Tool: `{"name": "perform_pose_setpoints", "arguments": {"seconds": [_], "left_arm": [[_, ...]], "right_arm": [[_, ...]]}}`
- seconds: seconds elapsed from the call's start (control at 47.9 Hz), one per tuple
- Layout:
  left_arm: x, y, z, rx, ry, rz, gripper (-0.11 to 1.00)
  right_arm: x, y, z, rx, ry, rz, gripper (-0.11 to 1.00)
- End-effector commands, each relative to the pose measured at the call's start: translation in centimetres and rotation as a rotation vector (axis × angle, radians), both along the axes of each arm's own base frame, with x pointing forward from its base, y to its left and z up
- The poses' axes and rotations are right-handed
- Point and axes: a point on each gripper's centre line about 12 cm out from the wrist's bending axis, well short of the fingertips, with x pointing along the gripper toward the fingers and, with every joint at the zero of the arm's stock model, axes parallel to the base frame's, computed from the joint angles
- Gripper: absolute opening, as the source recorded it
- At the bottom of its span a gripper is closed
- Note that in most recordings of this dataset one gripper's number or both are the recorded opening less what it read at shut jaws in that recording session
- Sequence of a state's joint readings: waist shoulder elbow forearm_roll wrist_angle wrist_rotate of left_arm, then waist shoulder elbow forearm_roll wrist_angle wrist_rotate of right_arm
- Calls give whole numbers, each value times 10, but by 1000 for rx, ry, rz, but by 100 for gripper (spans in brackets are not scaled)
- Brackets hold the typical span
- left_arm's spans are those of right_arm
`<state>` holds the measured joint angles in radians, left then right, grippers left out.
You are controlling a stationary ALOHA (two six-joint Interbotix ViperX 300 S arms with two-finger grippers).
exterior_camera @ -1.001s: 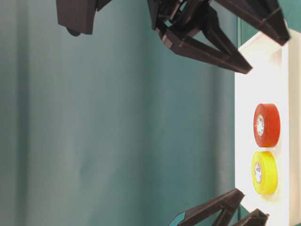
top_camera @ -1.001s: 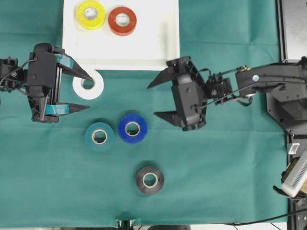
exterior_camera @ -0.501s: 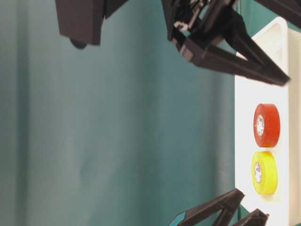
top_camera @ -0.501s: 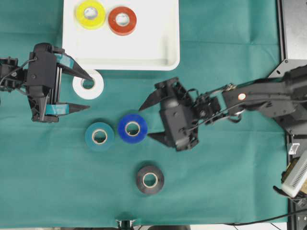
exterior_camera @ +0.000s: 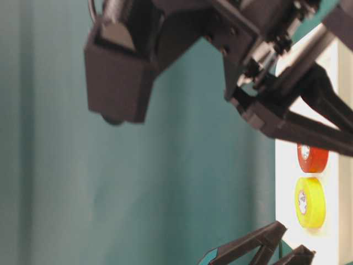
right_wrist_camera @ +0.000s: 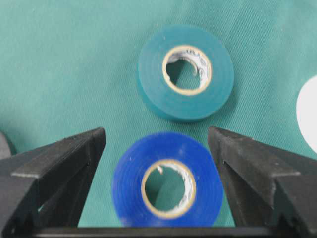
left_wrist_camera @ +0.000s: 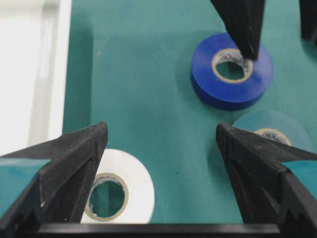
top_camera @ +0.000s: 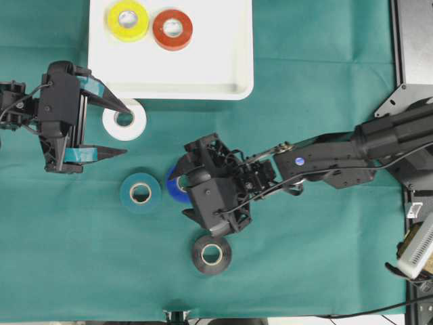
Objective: Put the tape alternately from left to right into the white case.
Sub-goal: 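Move the right gripper down toward the teal tape roll, then grasp the teal tape roll with the right gripper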
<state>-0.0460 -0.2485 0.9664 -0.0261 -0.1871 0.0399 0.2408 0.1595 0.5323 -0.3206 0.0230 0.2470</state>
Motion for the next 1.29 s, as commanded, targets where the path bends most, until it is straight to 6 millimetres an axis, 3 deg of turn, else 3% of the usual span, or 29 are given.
{"name": "perform_pose_setpoints", "arguments": {"seconds": [0.0,0.271,1.022,1.272], "left_arm": [[4,-1,9,0,-31,-2,96],[4,-1,9,0,-31,-2,96],[3,-1,8,0,-29,-2,96],[3,-1,7,0,-26,-2,96]], "right_arm": [[11,6,13,13,-42,6,84],[36,14,0,11,-35,8,84],[73,22,-32,-49,103,-41,84],[77,20,-42,-69,145,-54,73]]}}
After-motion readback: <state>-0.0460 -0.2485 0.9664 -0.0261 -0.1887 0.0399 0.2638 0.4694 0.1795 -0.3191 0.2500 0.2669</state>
